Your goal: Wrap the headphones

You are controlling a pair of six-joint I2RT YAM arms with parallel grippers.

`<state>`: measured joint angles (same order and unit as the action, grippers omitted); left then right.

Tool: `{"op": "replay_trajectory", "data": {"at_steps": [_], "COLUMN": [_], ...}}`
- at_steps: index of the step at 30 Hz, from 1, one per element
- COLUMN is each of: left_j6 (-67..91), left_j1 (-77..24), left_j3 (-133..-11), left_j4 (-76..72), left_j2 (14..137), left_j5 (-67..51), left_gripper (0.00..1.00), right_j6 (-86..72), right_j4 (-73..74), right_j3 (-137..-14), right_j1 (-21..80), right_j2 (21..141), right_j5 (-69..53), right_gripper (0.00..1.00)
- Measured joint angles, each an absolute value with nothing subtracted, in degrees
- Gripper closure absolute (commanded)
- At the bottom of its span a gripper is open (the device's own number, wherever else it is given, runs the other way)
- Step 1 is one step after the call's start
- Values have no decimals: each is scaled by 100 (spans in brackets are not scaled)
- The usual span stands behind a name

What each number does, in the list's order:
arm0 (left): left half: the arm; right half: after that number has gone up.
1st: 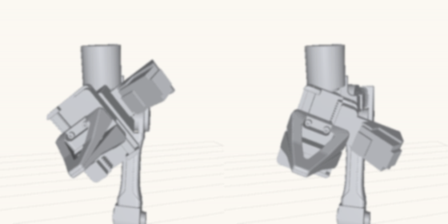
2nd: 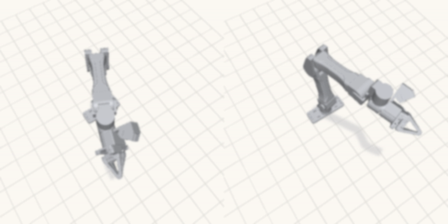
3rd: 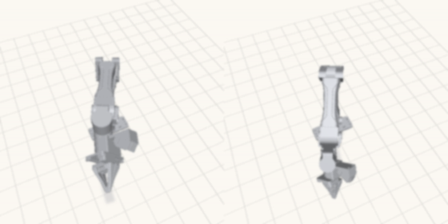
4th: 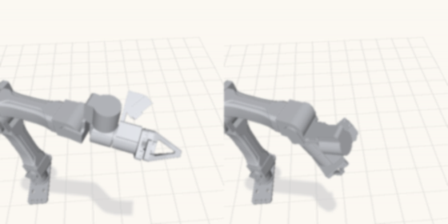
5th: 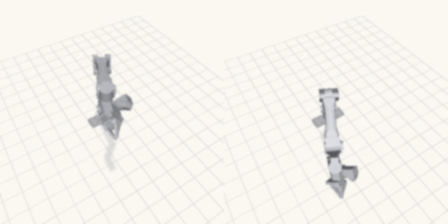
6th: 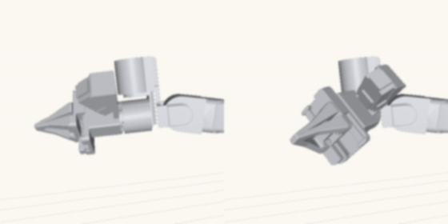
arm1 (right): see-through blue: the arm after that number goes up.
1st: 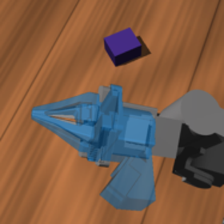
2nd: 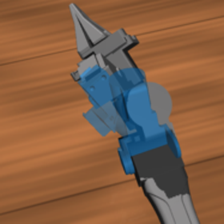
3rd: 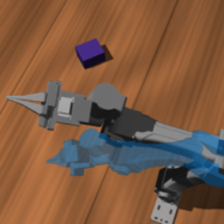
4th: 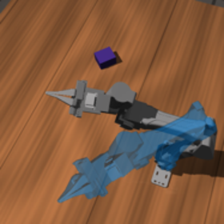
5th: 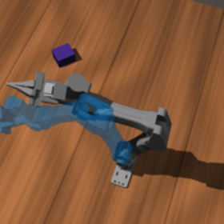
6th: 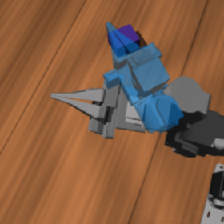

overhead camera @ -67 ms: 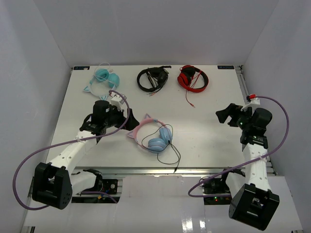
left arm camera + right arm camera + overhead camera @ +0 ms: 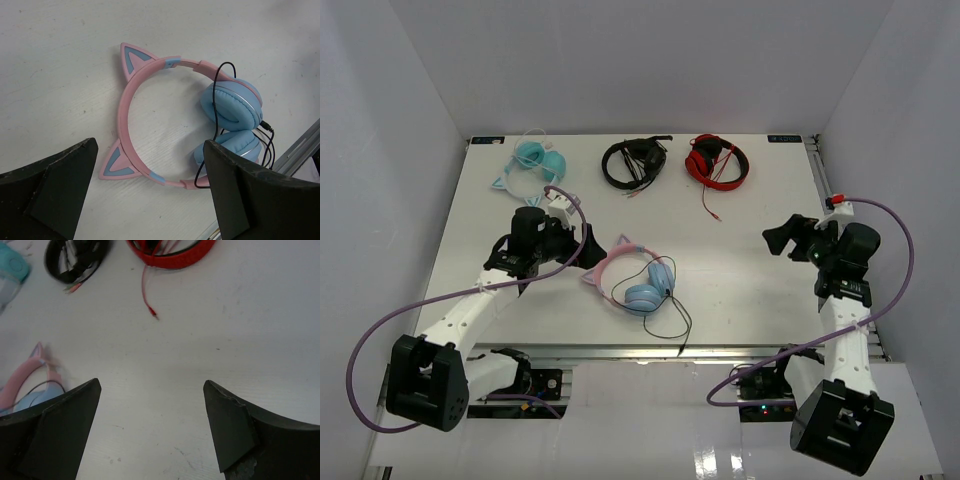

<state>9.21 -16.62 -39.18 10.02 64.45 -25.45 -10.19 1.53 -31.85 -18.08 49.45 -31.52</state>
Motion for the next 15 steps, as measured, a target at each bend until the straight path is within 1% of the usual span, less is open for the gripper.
{"op": "replay_trajectory", "data": {"at_steps": [1, 2, 4, 7, 10, 13, 15], "left_j6": [918, 913, 894, 844, 784, 723, 687], "left_j1": [-1662, -1662, -1662, -1662, -1662, -1662, -1666], "left_j3": [-3918, -3918, -3918, -3940, -4048, -4251, -4635], "left_j4": [1002, 1002, 1002, 1012, 1039, 1121, 1434], "left_j2": [6445, 6445, 6452, 6544, 6793, 7156, 7531], "left_j5": [-2545, -2545, -2545, -2514, -2435, -2408, -2281], "left_gripper": [2, 2, 2, 2, 2, 2, 3], "right_j6": [-878, -397, 1010, 2352, 2966, 3174, 3215], "right_j4": [162, 266, 780, 1408, 1626, 1651, 1653], "right_j3": [-3178, -3171, -3167, -3162, -3162, -3162, -3162], "right_j1": [-1818, -1838, -1814, -1704, -1694, -1684, -1674], "right_j2": [4930, 4911, 4875, 4869, 4877, 4937, 5021], "right_j5": [-3349, -3816, -4863, -5894, -6305, -6374, -6361], "right_gripper": [10, 10, 10, 10, 10, 10, 10]}}
